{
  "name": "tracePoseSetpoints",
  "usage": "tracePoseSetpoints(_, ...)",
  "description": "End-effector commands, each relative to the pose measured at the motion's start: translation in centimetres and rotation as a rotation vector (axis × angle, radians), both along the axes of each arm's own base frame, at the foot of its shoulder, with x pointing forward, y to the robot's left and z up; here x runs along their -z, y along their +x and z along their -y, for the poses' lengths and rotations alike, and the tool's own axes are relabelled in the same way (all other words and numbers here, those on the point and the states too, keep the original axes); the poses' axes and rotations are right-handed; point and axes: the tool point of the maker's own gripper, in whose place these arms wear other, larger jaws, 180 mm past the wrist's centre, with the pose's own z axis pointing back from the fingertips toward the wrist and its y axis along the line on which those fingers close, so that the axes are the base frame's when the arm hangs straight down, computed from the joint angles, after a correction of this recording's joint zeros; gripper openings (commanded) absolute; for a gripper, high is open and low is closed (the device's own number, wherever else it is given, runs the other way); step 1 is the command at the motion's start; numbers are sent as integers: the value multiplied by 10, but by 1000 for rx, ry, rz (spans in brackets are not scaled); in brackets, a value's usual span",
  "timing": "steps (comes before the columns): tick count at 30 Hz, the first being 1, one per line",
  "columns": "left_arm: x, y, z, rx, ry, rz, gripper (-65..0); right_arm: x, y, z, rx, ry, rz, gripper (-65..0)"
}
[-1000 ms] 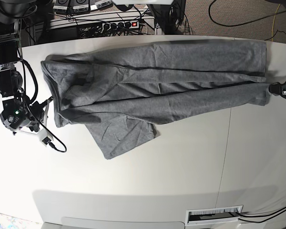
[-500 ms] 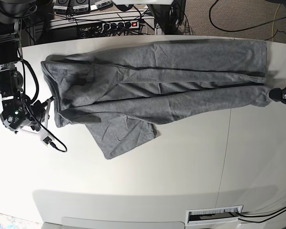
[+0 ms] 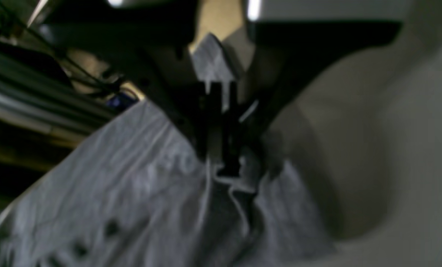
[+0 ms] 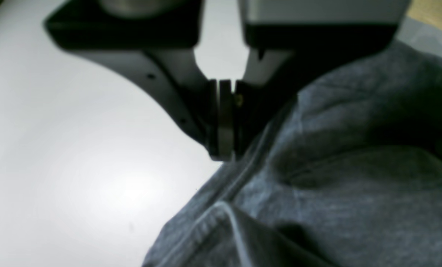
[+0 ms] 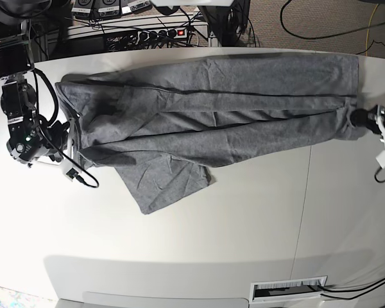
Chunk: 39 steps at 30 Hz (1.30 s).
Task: Fold the T-shirt properly
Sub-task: 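Hold the folded edge with the left gripper while the right gripper grips the sleeve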
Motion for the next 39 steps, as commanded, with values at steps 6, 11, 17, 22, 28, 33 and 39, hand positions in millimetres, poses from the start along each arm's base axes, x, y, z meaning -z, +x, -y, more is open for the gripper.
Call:
tracePoseSetpoints(6, -29, 2, 1, 63, 16, 123, -650, -16, 11, 11, 4, -36, 45, -650)
tracePoseSetpoints(11, -73, 19, -9, 41, 47, 290, -650, -16, 11, 11, 2, -35, 48, -650)
tracePoseSetpoints(17, -87, 7, -13, 82, 103, 321, -650, -16, 12, 10, 1, -33, 50, -650)
tracePoseSetpoints(22, -65, -16, -8, 84, 83, 244, -650, -17, 12, 12, 2, -44, 52, -650)
tracePoseSetpoints(28, -48, -42, -8, 87, 80, 163, -650, -20, 13, 18, 1, -65, 64, -650)
tracePoseSetpoints(33, -46, -45, -8, 88, 80, 154, -650, -31, 13, 39, 7, -115, 78, -650)
tracePoseSetpoints(39, -47, -45, -10, 94, 87, 155, -650, -46, 16, 63, 6, -188, 111, -650)
